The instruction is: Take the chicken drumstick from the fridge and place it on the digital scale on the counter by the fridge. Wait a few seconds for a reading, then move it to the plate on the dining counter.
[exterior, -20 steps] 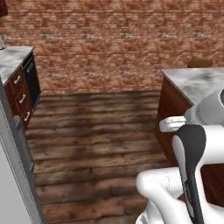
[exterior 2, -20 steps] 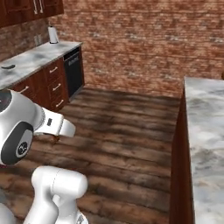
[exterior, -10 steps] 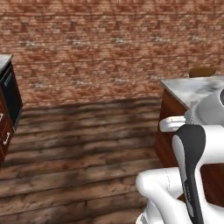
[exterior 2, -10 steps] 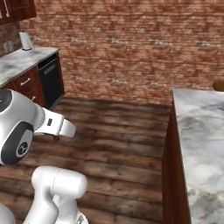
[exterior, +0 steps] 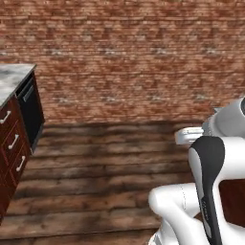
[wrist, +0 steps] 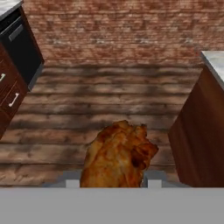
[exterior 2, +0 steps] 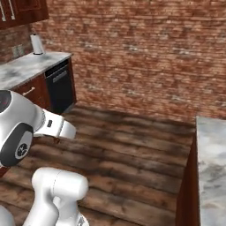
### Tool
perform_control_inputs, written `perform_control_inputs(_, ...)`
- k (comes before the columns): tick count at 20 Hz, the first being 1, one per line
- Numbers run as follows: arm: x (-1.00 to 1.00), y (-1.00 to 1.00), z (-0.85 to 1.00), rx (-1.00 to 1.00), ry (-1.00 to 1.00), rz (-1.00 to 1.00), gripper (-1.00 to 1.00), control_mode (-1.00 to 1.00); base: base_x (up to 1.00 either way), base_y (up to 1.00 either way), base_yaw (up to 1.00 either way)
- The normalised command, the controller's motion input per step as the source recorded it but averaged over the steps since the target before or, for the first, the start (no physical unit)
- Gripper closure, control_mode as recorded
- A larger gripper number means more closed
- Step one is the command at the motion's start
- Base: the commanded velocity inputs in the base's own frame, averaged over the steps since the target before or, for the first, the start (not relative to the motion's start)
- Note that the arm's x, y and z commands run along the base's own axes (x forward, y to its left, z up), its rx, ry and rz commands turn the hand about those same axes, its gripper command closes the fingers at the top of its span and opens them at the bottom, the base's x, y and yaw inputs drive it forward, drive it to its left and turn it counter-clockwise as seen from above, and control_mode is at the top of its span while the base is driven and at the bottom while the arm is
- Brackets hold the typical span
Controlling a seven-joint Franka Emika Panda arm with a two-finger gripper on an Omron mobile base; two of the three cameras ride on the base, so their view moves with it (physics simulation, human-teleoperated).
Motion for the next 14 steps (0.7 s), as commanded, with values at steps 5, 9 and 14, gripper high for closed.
perform_control_inputs(5, 0.0, 0.0, 0.0, 0.0, 0.0, 0.0, 1.0, 1.0, 1.0, -0.1, 0.66)
perform_control_inputs(9, 0.0, 0.0, 0.0, 0.0, 0.0, 0.0, 1.0, 1.0, 1.0, -0.09, 0.78)
perform_control_inputs(14, 0.0, 0.0, 0.0, 0.0, 0.0, 0.0, 1.0, 1.0, 1.0, -0.11, 0.79)
